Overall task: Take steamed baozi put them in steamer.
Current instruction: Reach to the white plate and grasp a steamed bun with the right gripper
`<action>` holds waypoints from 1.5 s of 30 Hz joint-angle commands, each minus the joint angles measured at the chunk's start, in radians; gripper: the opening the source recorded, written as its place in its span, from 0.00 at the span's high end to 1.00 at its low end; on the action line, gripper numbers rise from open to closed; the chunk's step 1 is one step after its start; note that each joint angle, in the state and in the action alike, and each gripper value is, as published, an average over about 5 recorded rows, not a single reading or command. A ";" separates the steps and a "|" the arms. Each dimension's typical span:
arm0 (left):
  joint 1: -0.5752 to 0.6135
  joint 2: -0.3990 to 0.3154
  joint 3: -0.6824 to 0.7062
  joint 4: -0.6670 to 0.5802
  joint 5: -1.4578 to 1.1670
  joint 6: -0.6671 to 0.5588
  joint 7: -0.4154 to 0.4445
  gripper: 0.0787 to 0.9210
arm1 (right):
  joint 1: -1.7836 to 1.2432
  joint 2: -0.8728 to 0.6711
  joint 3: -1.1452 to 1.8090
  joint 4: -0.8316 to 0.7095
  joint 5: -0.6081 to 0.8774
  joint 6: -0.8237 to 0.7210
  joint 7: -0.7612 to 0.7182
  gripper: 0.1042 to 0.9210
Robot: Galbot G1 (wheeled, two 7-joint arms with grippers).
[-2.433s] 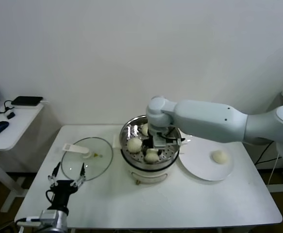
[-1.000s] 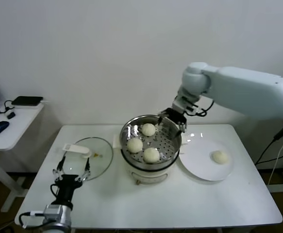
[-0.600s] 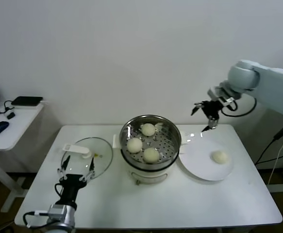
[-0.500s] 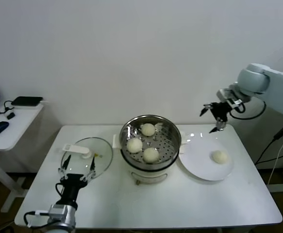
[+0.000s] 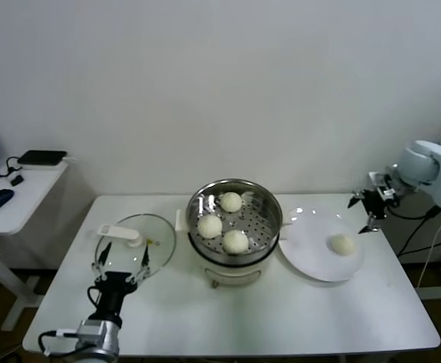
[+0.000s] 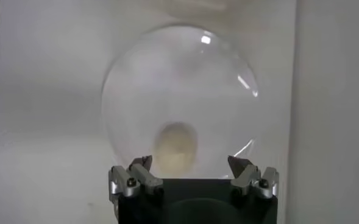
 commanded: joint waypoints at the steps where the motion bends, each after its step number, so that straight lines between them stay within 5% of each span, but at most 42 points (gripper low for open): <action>1: 0.005 -0.003 0.001 0.001 -0.001 -0.003 0.000 0.12 | -0.246 0.057 0.203 -0.173 -0.191 0.021 0.018 0.12; 45: -0.008 -0.002 0.002 0.029 0.013 -0.002 0.000 0.12 | -0.372 0.241 0.375 -0.351 -0.298 0.064 0.037 0.12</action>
